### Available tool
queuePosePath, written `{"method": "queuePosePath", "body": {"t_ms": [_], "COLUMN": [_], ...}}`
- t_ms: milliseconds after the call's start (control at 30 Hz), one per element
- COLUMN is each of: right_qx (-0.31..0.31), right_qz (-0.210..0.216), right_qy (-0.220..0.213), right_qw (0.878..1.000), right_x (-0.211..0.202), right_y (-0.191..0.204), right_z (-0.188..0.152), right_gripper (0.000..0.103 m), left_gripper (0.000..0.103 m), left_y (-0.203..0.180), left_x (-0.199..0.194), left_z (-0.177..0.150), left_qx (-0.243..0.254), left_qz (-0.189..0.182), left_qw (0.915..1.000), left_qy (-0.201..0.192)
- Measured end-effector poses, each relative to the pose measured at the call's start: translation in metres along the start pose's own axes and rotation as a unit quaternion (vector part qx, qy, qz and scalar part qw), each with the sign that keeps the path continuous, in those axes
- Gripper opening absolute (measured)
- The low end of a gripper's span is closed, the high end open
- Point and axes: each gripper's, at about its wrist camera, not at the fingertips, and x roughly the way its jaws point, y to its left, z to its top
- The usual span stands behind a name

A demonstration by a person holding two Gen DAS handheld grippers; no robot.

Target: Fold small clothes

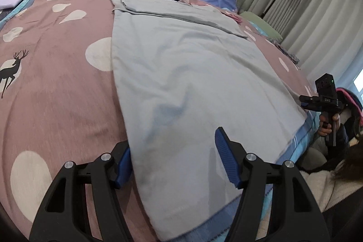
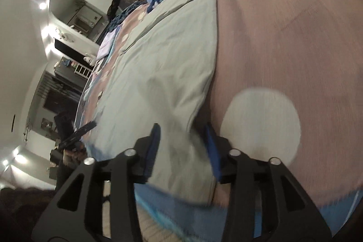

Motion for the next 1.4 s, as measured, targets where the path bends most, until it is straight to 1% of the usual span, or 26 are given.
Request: {"method": "queuePosePath", "body": {"t_ms": [67,133,167,200,233,267,300,367,400,433,467,533,567,667,733,800,867,933,1000,1033,1100,1133,1167,1267,1300,1400], "right_qx": [-0.019,-0.02,-0.018,-0.018,-0.02,-0.019,-0.013,-0.004,0.0,0.005,0.014,0.026,0.021,-0.03,-0.067,-0.082,-0.095,-0.105,-0.123,-0.135,-0.154,-0.153,-0.144,-0.097,-0.085,-0.049], "right_qz": [0.001,0.0,0.001,0.0,-0.008,-0.014,-0.012,-0.008,-0.008,-0.004,0.008,0.047,0.064,0.082,0.085,0.093,0.101,0.112,0.105,0.096,0.067,0.053,0.049,0.055,0.052,0.034], "right_qy": [-0.002,-0.005,-0.008,-0.01,-0.01,-0.009,-0.009,-0.017,-0.026,-0.034,-0.044,-0.072,-0.086,-0.133,-0.163,-0.182,-0.206,-0.23,-0.256,-0.265,-0.279,-0.274,-0.264,-0.231,-0.224,-0.206], "right_qw": [1.0,1.0,1.0,1.0,1.0,1.0,1.0,1.0,1.0,0.999,0.999,0.996,0.994,0.987,0.981,0.975,0.969,0.961,0.953,0.95,0.945,0.948,0.952,0.967,0.97,0.977], "right_x": [-0.003,0.002,0.006,0.008,0.011,0.013,0.012,0.009,0.005,0.002,-0.002,-0.016,-0.023,-0.049,-0.07,-0.089,-0.113,-0.14,-0.167,-0.174,-0.181,-0.177,-0.169,-0.132,-0.118,-0.083], "right_y": [0.005,0.006,0.007,0.009,0.012,0.013,0.013,0.01,0.008,0.007,0.005,0.01,0.016,0.05,0.075,0.089,0.098,0.103,0.109,0.113,0.121,0.12,0.115,0.093,0.086,0.065], "right_z": [-0.007,-0.006,-0.002,0.0,0.002,0.003,0.003,0.004,0.006,0.009,0.012,0.023,0.029,0.042,0.047,0.048,0.041,0.028,0.009,0.006,-0.005,-0.005,-0.003,0.022,0.032,0.062], "right_gripper": [0.049,0.048,0.046,0.036,0.025,0.019,0.011,0.004,0.003,0.003,0.003,0.002,0.002,0.002,0.002,0.002,0.002,0.002,0.002,0.002,0.002,0.002,0.002,0.002,0.002,0.002], "left_gripper": [0.065,0.051,0.035,0.017,0.007,0.003,0.002,0.002,0.002,0.002,0.002,0.001,0.001,0.001,0.001,0.001,0.001,0.001,0.001,0.001,0.002,0.002,0.002,0.002,0.002,0.002], "left_y": [-0.001,0.003,0.007,0.012,0.016,0.018,0.017,0.012,0.011,0.011,0.011,0.006,0.002,-0.018,-0.029,-0.037,-0.047,-0.058,-0.074,-0.08,-0.089,-0.091,-0.09,-0.075,-0.066,-0.043], "left_x": [0.001,0.005,0.007,0.011,0.014,0.013,0.011,0.003,-0.001,-0.008,-0.012,-0.025,-0.031,-0.058,-0.081,-0.102,-0.122,-0.145,-0.164,-0.169,-0.172,-0.167,-0.161,-0.131,-0.117,-0.089], "left_z": [0.001,0.006,0.008,0.012,0.015,0.015,0.016,0.015,0.017,0.022,0.026,0.041,0.046,0.066,0.078,0.082,0.078,0.065,0.048,0.042,0.032,0.03,0.03,0.038,0.044,0.061], "left_qx": [0.004,0.0,-0.011,-0.029,-0.042,-0.051,-0.057,-0.044,-0.042,-0.048,-0.052,-0.05,-0.045,-0.019,-0.013,-0.014,-0.01,-0.001,0.016,0.023,0.028,0.028,0.03,0.01,-0.005,-0.022], "left_qz": [0.001,0.004,0.005,0.006,0.006,0.006,0.009,0.023,0.025,0.02,0.017,0.009,0.006,0.003,0.001,0.001,-0.001,-0.001,0.012,0.019,0.015,0.012,0.015,0.013,0.017,0.043], "left_qw": [1.0,0.9999,0.9998,0.9994,0.9989,0.9985,0.9981,0.9983,0.9981,0.9971,0.9964,0.9941,0.9933,0.988,0.9825,0.9774,0.9727,0.9677,0.9625,0.9608,0.9603,0.9624,0.9634,0.9727,0.9758,0.9795], "left_qy": [-0.001,-0.011,-0.016,-0.02,-0.02,-0.019,-0.021,-0.029,-0.037,-0.055,-0.065,-0.096,-0.107,-0.153,-0.186,-0.211,-0.232,-0.252,-0.271,-0.275,-0.277,-0.27,-0.266,-0.231,-0.218,-0.196]}}
